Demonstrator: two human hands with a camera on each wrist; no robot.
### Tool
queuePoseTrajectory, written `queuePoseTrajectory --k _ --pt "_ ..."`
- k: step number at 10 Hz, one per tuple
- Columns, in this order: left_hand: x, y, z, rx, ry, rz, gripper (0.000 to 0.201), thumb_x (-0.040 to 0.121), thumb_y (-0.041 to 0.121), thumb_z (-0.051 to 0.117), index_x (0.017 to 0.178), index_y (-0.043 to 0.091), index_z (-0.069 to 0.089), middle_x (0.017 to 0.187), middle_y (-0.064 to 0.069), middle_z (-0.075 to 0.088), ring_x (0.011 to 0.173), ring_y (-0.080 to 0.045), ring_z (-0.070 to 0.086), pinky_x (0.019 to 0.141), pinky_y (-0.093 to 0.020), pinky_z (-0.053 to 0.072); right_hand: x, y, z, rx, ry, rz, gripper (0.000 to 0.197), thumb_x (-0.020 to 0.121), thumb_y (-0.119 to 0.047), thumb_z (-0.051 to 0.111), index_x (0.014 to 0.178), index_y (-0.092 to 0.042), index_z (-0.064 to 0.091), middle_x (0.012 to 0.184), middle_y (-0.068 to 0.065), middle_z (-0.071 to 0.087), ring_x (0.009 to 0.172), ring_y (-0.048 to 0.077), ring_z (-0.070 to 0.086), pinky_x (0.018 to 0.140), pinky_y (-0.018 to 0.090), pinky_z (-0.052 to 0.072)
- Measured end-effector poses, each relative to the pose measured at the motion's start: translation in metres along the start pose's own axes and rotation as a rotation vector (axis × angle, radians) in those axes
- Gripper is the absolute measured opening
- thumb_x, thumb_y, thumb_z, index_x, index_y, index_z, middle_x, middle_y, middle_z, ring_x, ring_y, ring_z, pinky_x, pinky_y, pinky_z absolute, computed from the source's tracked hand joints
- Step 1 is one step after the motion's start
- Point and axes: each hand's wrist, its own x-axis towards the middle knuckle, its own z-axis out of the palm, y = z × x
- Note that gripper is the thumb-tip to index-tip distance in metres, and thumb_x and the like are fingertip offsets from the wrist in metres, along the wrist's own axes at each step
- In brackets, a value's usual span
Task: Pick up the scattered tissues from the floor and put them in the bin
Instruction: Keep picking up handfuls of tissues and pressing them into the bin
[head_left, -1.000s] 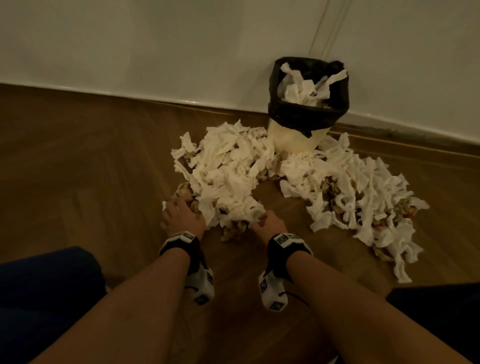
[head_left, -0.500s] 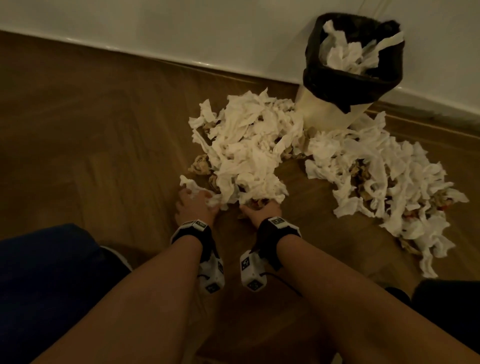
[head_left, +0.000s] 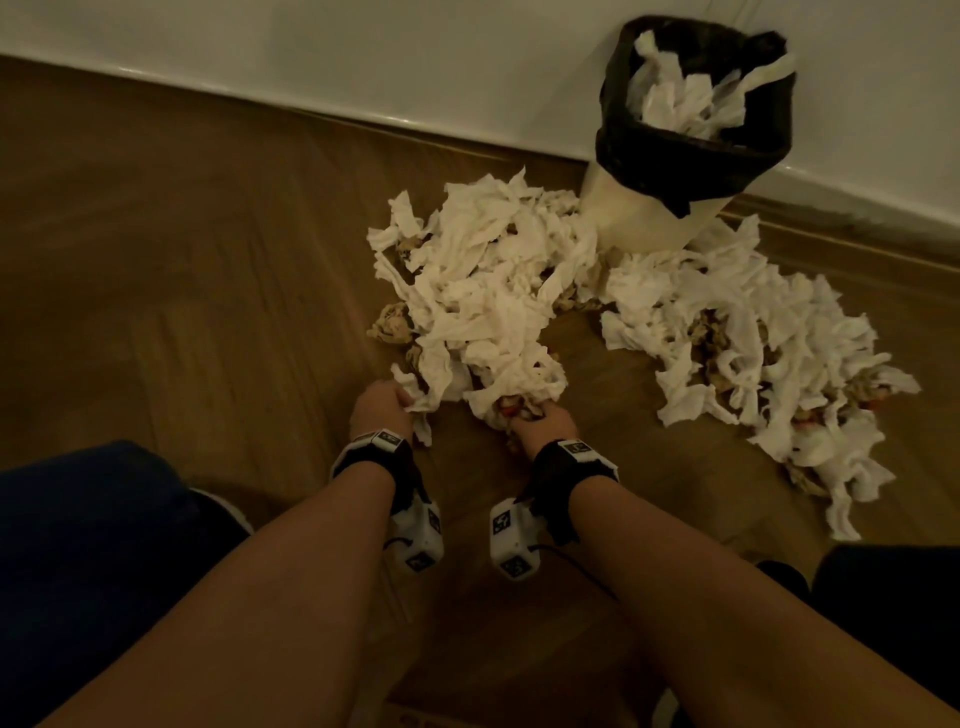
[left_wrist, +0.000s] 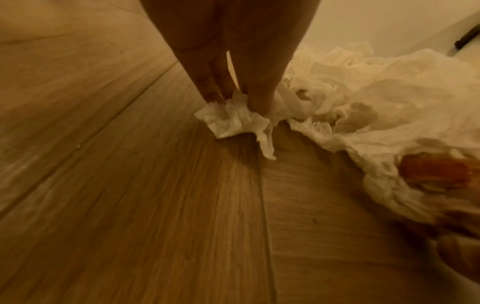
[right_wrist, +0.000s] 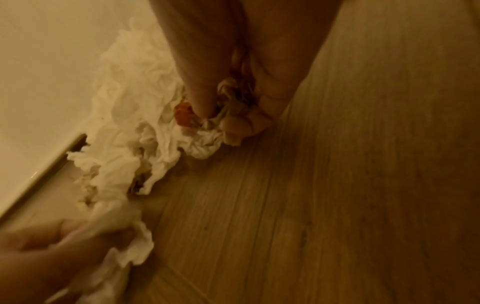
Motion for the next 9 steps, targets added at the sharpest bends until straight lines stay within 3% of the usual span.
queuePoseTrajectory --k 1,2,3,4,5,6,7,8,9 --pt "-0.002 -0.002 -0.002 0.032 -0.013 0.010 0.015 0.088 0.009 0.051 0.079 0.019 0.058 0.097 -0.009 0.062 0.085 -0.028 0.059 0.072 -0.033 0.050 0.000 0.007 -0.002 0.223 -0.024 0.069 0.044 0.086 -0.023 0.063 0.127 -0.012 0.054 0.115 0.013 0.063 0.102 0.032 0.061 0.090 0.044 0.052" --pt "-0.006 -0.003 0.000 -0.019 0.023 0.011 0.018 0.084 0.013 0.055 0.070 0.023 0.049 0.082 -0.002 0.054 0.071 -0.019 0.047 0.060 -0.028 0.037 0.000 0.011 -0.004 0.484 -0.032 0.181 0.051 0.087 -0.019 0.063 0.135 -0.014 0.044 0.091 0.006 0.057 0.072 0.022 0.062 0.063 0.035 0.055" --pt "-0.013 0.003 -0.002 -0.131 0.058 0.005 0.022 0.079 0.012 0.057 0.063 0.021 0.044 0.067 0.003 0.045 0.065 -0.019 0.045 0.052 -0.028 0.036 -0.003 0.012 -0.005 0.752 -0.070 0.253 0.048 0.087 -0.021 0.065 0.130 -0.025 0.045 0.116 0.011 0.051 0.080 0.026 0.060 0.054 0.035 0.055" --pt "-0.010 0.006 -0.007 -0.260 0.089 -0.032 0.025 0.077 0.005 0.053 0.059 0.018 0.042 0.061 0.001 0.039 0.061 -0.021 0.040 0.050 -0.028 0.029 -0.007 0.012 -0.008 0.836 -0.094 0.271 0.039 0.092 -0.016 0.058 0.130 -0.022 0.050 0.110 0.011 0.053 0.079 0.028 0.056 0.057 0.036 0.054" --pt "-0.009 0.011 -0.014 -0.412 0.125 -0.143 0.033 0.080 0.000 0.048 0.053 0.017 0.036 0.057 -0.001 0.030 0.055 -0.018 0.028 0.049 -0.027 0.020 -0.006 0.015 -0.014 0.791 -0.068 0.263 0.035 0.096 -0.005 0.046 0.130 -0.008 0.050 0.098 0.010 0.056 0.070 0.022 0.055 0.053 0.030 0.052" --pt "-0.004 0.008 -0.014 -0.630 0.174 -0.264 0.032 0.082 0.000 0.043 0.055 0.015 0.035 0.059 -0.002 0.027 0.061 -0.021 0.027 0.052 -0.028 0.020 -0.007 0.018 -0.016 0.646 -0.036 0.209 0.017 0.098 -0.008 0.037 0.104 -0.013 0.053 0.092 0.007 0.055 0.066 0.013 0.051 0.050 0.025 0.049" --pt "0.000 0.004 -0.011 -0.870 0.139 -0.431 0.026 0.091 0.004 0.040 0.082 0.010 0.064 0.084 -0.014 0.058 0.079 -0.026 0.050 0.064 -0.032 0.042 -0.007 0.016 -0.018 0.663 -0.038 0.228 0.027 0.099 -0.012 0.034 0.074 -0.017 0.042 0.078 0.002 0.047 0.066 0.015 0.050 0.057 0.029 0.046" --pt "0.009 0.000 -0.012 -1.032 0.099 -0.544 0.037 0.098 0.015 0.040 0.129 -0.002 0.049 0.125 -0.021 0.056 0.098 -0.026 0.057 0.067 -0.029 0.049 -0.006 0.013 -0.020 0.757 -0.138 0.323 0.031 0.098 -0.026 0.032 0.072 -0.012 0.041 0.073 0.007 0.040 0.061 0.022 0.040 0.050 0.032 0.036" --pt "0.009 -0.003 -0.016 -1.073 0.059 -0.690 0.036 0.093 0.018 0.056 0.122 -0.003 0.053 0.123 -0.024 0.056 0.112 -0.037 0.055 0.087 -0.040 0.048 -0.007 0.014 -0.020 0.865 -0.116 0.332 0.038 0.093 -0.048 0.035 0.096 -0.016 0.055 0.074 0.005 0.044 0.060 0.022 0.040 0.041 0.024 0.037"
